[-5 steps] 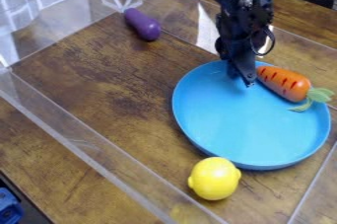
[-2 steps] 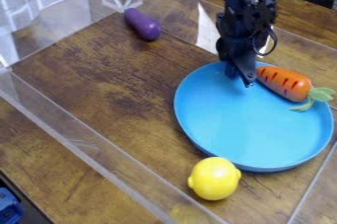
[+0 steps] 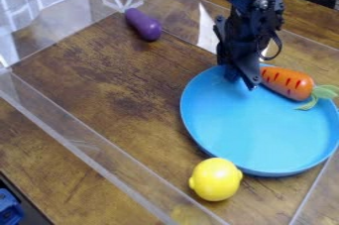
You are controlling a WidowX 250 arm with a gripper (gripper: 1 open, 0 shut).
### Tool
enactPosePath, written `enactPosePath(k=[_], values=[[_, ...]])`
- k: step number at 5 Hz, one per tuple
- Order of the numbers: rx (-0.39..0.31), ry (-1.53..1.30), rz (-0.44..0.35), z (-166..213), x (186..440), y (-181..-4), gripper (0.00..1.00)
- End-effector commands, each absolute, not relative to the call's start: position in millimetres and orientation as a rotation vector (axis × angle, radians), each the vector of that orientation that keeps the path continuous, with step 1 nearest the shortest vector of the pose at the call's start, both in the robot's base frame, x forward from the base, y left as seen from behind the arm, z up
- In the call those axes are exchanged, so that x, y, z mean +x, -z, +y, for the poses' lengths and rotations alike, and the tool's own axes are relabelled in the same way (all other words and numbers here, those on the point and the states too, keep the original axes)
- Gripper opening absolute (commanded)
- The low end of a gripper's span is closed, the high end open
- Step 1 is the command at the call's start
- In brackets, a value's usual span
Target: Put the carrot on the blue tray
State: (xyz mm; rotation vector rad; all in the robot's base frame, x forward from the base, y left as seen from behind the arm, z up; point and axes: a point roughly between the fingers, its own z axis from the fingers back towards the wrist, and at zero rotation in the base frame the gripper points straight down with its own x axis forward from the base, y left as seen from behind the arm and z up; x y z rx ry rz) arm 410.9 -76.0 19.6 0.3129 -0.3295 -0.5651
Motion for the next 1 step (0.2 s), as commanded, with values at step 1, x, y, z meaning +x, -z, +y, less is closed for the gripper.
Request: enactPosePath(k=[1], values=[[0.324,0.619,-0.266,-69.3,395.3,-18.6,0.00]])
